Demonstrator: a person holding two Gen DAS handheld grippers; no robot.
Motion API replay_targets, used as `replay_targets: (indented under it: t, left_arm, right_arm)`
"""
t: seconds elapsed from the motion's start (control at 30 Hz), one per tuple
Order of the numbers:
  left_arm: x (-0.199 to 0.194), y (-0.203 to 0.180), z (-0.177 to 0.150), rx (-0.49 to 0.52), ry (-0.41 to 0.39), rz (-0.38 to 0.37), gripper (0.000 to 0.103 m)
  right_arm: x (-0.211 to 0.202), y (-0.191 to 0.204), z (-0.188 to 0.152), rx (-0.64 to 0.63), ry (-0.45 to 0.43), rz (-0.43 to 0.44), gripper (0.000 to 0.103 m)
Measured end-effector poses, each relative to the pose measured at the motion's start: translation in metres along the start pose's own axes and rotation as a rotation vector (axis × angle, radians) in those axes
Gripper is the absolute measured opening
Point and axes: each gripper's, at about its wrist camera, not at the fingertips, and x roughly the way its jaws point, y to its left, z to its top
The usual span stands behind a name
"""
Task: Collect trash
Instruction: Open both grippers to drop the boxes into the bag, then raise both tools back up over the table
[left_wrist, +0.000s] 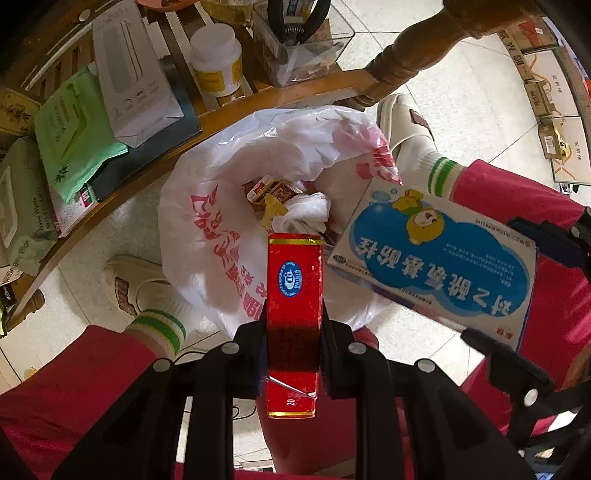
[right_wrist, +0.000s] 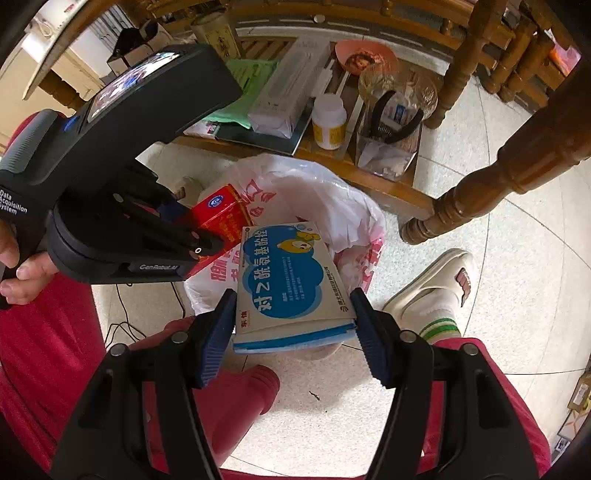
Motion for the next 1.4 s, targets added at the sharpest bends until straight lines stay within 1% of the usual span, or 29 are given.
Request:
replay_targets:
  t: [0.17, 0.3, 0.6, 0.93, 1.0, 1.03, 1.07, 1.17, 1.4]
  left_arm:
    - [0.016, 0.004, 0.009, -0.017, 0.024, -0.034, 0.022]
    - [0.027, 0.008, 0.013, -0.025, 0.04, -0.022, 0.022]
    - [0.054, 0.019, 0.019, -0.054, 0.087, -0.047, 0.022]
    - [0.061, 0.023, 0.022, -0.061, 0.094, -0.038, 0.022]
    - [0.062, 0.026, 0.022, -0.068, 0.102, -0.031, 0.025]
    - [0.063, 0.027, 0.022, -0.07, 0.106, -0.028, 0.032]
    - [0.064, 0.028, 0.022, -0.072, 0.107, -0.024, 0.041]
    - [0.063, 0.029, 0.021, -0.064, 0.098, -0.003, 0.049]
    - [0.06, 0.027, 0.019, -0.056, 0.09, 0.003, 0.055]
  right_arm:
    - [0.02, -0.003, 0.004, -0.002, 0.017, -0.023, 0.061]
    - [0.034, -0.007, 0.007, 0.004, 0.034, -0.023, 0.061]
    - [0.058, -0.006, 0.011, 0.011, 0.063, -0.028, 0.062]
    - [0.073, -0.009, 0.015, 0.027, 0.081, -0.015, 0.062]
    - [0.074, -0.009, 0.016, 0.029, 0.082, -0.016, 0.063]
    - [0.075, -0.01, 0.016, 0.032, 0.083, -0.011, 0.063]
    - [0.076, -0.01, 0.016, 0.035, 0.085, -0.008, 0.063]
    - [0.078, -0.013, 0.017, 0.045, 0.089, -0.005, 0.063]
    - [0.078, -0.014, 0.017, 0.056, 0.092, 0.003, 0.063]
